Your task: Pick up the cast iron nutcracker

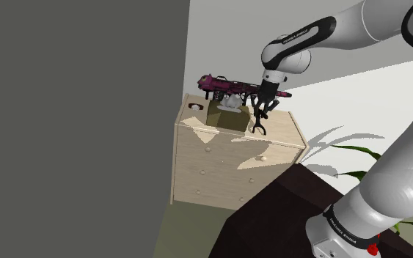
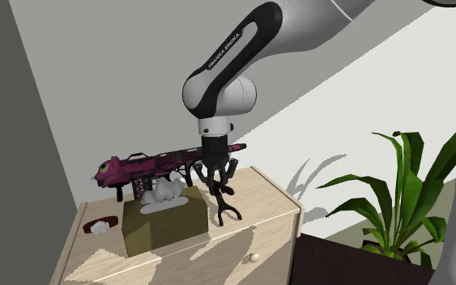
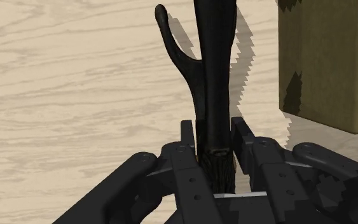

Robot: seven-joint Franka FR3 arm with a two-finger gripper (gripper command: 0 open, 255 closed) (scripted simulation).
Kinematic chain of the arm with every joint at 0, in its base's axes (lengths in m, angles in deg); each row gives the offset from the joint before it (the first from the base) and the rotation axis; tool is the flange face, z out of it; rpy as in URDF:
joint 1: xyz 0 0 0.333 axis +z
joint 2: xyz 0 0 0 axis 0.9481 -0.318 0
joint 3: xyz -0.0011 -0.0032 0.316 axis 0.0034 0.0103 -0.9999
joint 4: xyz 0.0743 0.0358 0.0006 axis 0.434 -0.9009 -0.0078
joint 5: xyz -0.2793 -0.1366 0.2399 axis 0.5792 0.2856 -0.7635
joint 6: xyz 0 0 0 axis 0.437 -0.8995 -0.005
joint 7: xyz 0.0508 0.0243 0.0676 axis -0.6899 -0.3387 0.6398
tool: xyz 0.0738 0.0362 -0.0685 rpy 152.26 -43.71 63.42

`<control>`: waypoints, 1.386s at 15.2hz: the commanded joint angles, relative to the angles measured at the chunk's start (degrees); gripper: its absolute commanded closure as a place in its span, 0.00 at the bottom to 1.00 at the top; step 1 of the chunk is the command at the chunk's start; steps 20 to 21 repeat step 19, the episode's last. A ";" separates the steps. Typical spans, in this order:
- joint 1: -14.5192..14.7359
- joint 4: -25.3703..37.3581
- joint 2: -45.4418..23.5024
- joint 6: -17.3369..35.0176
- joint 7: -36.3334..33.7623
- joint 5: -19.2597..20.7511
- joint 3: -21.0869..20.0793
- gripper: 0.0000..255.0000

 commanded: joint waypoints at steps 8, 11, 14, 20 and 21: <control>0.04 1.90 2.39 -4.17 -0.87 0.74 0.13 1.00; 0.05 2.93 3.53 -6.29 -1.27 1.06 0.18 1.00; 0.05 4.06 4.57 -8.43 -1.64 1.35 0.21 1.00; 0.05 5.37 5.56 -10.70 -2.01 1.61 0.24 1.00; 0.05 5.37 5.56 -10.70 -2.01 1.61 0.24 1.00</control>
